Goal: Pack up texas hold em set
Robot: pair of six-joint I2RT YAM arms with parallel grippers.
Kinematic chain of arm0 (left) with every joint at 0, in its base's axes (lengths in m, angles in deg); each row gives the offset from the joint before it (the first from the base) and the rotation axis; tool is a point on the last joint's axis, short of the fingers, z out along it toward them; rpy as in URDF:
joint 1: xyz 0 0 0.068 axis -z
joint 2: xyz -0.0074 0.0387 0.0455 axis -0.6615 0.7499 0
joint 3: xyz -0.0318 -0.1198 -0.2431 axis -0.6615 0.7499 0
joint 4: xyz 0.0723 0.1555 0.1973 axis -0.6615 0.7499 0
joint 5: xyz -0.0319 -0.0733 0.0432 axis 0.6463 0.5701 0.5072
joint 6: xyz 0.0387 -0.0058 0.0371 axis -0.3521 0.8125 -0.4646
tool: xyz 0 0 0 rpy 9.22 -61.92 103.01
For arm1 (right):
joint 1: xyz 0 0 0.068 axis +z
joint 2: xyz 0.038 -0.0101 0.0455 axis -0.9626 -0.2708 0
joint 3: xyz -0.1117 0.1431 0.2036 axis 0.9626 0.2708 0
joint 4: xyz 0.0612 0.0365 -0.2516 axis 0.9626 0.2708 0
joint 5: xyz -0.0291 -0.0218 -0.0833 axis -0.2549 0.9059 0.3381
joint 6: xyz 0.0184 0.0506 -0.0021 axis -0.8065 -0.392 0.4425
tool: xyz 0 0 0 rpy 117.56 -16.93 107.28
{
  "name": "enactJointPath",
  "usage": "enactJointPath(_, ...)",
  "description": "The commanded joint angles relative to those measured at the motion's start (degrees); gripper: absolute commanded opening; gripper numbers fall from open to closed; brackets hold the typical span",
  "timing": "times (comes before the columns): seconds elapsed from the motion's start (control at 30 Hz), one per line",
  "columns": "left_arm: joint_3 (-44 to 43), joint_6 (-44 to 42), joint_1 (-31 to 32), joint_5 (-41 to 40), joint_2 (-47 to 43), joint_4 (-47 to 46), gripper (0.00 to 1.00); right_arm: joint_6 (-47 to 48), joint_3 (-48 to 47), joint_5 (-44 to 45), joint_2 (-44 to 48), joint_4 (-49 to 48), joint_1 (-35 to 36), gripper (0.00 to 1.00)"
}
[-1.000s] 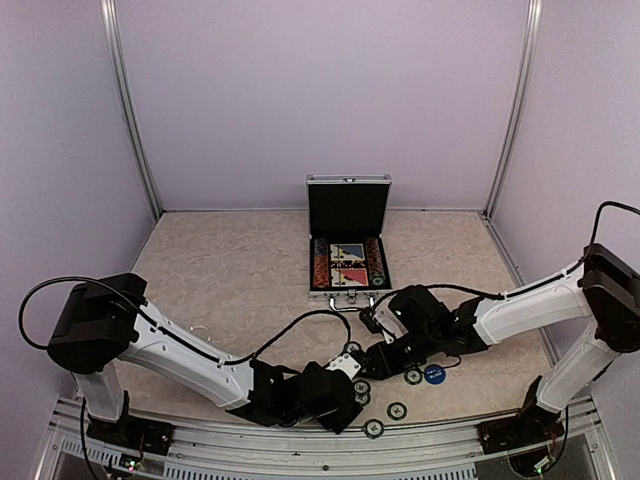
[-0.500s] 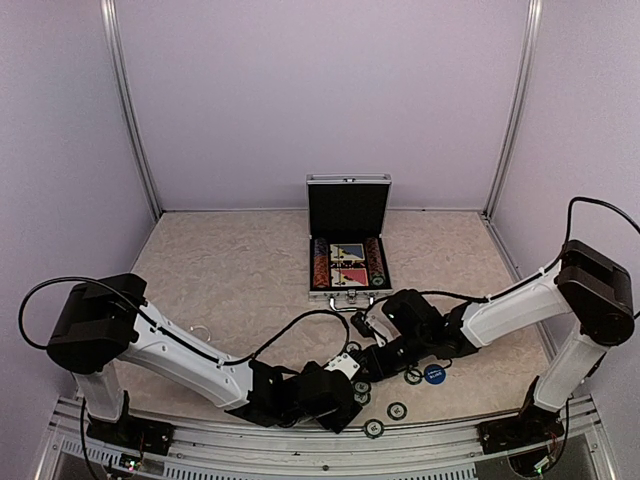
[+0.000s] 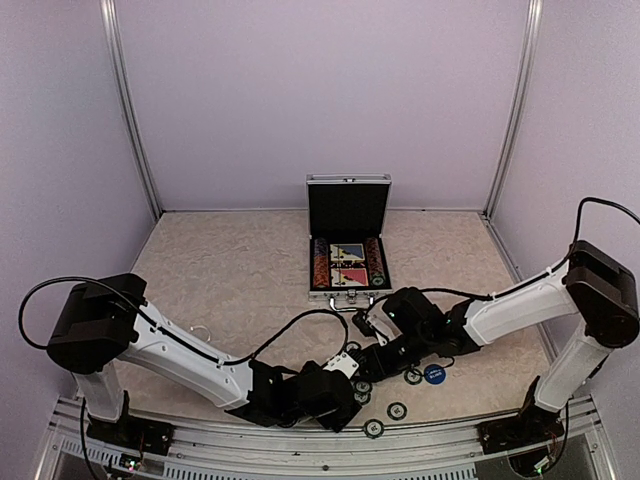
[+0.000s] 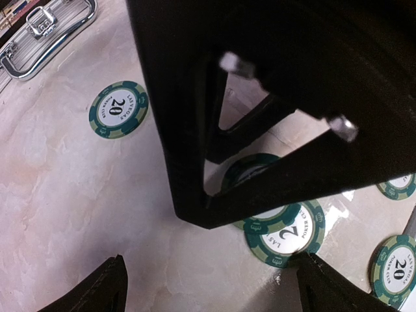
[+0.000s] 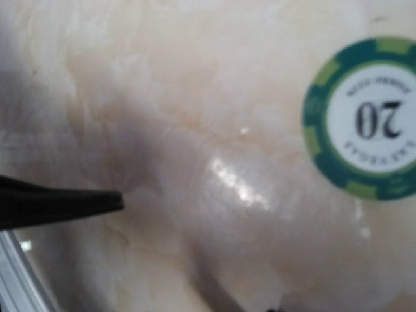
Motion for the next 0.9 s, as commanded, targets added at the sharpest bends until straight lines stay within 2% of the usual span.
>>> enactJointPath(0.0,0.0,0.5,-0.3,-0.6,-0.8,1.4,0.89,-0.8,-2.0,4.8,1.5,6.2,0.1,0.4)
enactJointPath(0.23,0.3,0.8,-0.3,-0.5,-1.1,1.2,0.89,-1.9,-1.1,6.2,2.4,9.0,0.0,0.38)
enactJointPath(0.47,0.0,0.7,-0.3,-0.5,-0.9,1.1,0.89,-2.4,1.0,2.4,1.9,5.1,0.5,0.3)
enactJointPath(0.87,0.0,1.5,-0.6,-0.6,-0.8,1.6,0.89,-2.2,0.5,1.2,1.7,4.9,2.8,0.28)
